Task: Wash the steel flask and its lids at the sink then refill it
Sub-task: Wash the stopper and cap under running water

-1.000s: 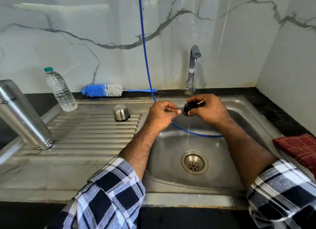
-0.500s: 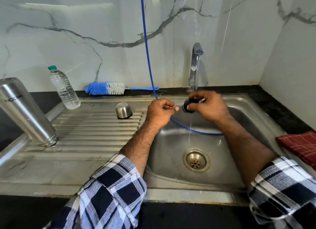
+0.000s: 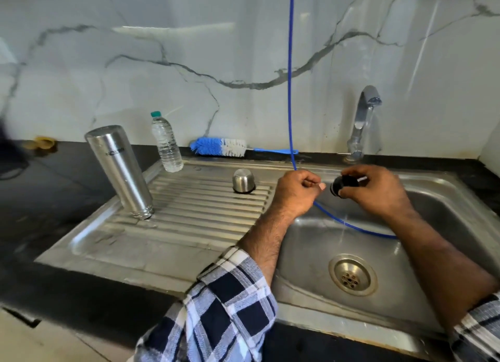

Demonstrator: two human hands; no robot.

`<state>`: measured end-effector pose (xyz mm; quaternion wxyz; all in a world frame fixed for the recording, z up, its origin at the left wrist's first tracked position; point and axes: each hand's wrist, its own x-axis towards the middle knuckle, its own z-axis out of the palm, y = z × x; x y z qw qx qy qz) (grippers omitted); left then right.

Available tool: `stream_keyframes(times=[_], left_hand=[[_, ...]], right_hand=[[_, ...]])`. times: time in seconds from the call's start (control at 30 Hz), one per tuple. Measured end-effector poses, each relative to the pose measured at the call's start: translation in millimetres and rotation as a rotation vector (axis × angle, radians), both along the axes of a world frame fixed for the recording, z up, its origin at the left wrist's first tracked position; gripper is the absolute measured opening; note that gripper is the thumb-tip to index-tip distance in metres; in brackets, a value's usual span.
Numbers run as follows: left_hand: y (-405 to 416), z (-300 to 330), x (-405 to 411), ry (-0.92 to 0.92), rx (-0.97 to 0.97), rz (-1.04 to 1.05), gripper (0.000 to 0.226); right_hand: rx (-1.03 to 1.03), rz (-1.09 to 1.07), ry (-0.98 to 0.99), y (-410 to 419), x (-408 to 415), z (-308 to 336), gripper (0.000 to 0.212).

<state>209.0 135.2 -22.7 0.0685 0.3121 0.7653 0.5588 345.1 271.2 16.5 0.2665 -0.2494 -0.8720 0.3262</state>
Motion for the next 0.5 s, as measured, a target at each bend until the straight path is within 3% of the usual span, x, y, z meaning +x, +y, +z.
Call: stream_keyframes(times=[0.17,0.33,0.5], left_hand=[[-44,22,-14,0.114,0.004,0.063,0.006],[-140,47,-65,0.209,-0.004,0.257,0.01],[-214,40,-100,0.209,-0.01,0.495,0.014]], right_hand=[[-0.153,0.017,0.142,-22,-11,18,0.032],[-0.335,0.188,0.243,-73,-58,26,0.035],[-0.333,0.327,0.141,-145,-136,19,0.039]])
